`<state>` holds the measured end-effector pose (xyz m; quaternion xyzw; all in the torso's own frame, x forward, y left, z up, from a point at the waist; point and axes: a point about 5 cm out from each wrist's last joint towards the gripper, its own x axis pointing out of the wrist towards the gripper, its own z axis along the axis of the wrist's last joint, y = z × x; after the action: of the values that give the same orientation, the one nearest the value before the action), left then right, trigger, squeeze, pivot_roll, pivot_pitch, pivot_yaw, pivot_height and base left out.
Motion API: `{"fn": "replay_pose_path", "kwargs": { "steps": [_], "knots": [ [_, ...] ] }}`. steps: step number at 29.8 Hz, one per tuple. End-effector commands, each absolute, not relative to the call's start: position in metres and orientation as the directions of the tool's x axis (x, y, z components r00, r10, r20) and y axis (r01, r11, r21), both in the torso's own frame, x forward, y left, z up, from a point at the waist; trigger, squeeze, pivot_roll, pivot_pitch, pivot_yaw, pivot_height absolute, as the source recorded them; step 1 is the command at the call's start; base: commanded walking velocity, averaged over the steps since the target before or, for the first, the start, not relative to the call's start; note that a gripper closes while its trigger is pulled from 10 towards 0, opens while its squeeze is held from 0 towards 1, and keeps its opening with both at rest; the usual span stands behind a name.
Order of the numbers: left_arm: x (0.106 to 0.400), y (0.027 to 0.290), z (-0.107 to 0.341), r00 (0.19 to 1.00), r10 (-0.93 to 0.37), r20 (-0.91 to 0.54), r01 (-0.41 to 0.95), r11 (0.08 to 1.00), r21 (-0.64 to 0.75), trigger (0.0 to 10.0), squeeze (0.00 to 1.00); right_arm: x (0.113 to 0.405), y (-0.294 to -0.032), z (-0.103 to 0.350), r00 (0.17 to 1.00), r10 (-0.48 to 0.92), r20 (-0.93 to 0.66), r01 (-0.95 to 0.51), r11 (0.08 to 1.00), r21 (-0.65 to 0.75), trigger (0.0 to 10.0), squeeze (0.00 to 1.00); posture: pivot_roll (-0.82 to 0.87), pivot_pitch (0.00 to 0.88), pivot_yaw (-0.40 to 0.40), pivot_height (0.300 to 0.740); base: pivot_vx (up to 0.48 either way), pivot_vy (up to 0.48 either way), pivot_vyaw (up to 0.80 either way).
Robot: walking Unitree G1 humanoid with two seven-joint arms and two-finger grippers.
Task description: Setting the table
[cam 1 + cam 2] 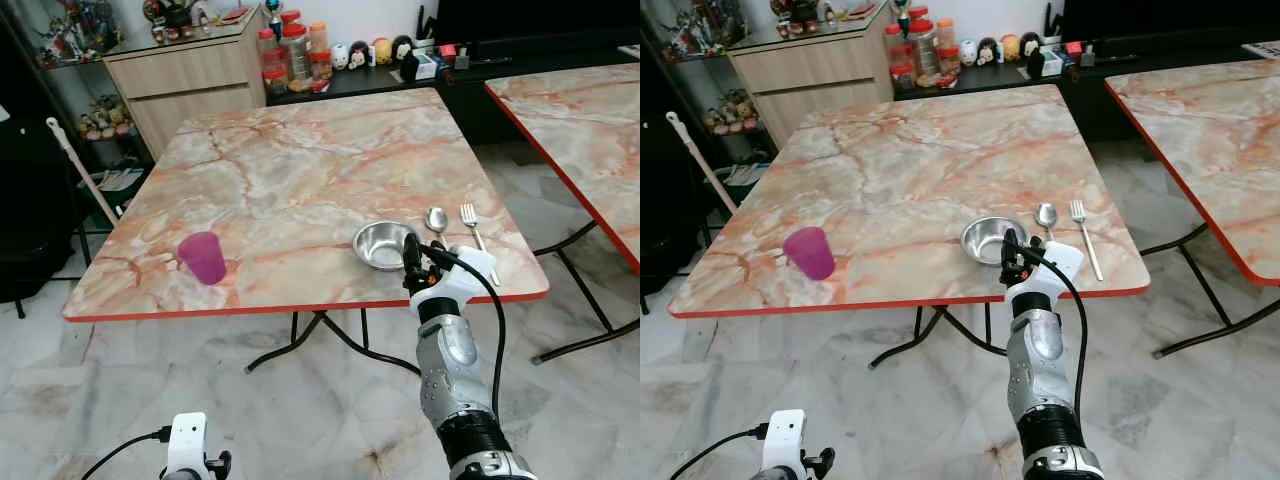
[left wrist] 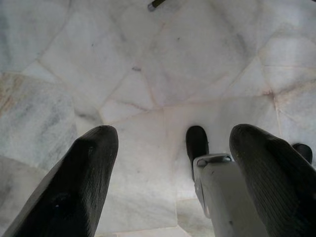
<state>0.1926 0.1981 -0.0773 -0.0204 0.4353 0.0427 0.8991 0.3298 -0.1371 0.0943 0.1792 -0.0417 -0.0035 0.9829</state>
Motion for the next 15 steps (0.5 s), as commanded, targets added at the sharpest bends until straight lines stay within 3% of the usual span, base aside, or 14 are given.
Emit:
{"fn": "replay_pose_path", "kwargs": {
  "steps": [1, 3, 9, 15],
  "knots": [
    [0.1941, 0.2015, -0.0758, 0.626, 0.066, -0.777, -0.093, 0.996, 0.010, 10.0, 0.00, 0.3296, -0.1310, 0.0938, 0.997, -0.005, 0.077, -0.022, 0.936, 0.351, 10.0, 0.00, 0.01, 0.000, 0.112, 0.740, 0.251, 0.000, 0.00],
    [0.1941, 0.2006, -0.0759, 0.627, 0.067, -0.776, -0.097, 0.995, 0.008, 10.0, 0.00, 0.3293, -0.1315, 0.0938, 0.997, -0.001, 0.079, -0.026, 0.939, 0.343, 10.0, 0.00, 0.01, 0.000, 0.101, 0.740, 0.251, 0.000, 0.00],
    [0.1938, 0.1963, -0.0766, 0.631, 0.070, -0.773, -0.115, 0.993, -0.004, 10.0, 0.00, 0.3301, -0.1325, 0.0957, 0.996, 0.016, 0.083, -0.040, 0.953, 0.299, 10.0, 0.00, 0.02, 0.000, 0.071, 0.740, 0.265, 0.000, 0.60],
    [0.1924, 0.1938, -0.0777, 0.630, 0.083, -0.772, -0.149, 0.989, -0.016, 10.0, 0.00, 0.3337, -0.1323, 0.1011, 0.995, 0.030, 0.099, -0.062, 0.943, 0.328, 10.0, 0.00, 0.02, 0.000, 0.049, 0.740, 0.279, 0.000, 0.00]
  ]
}}
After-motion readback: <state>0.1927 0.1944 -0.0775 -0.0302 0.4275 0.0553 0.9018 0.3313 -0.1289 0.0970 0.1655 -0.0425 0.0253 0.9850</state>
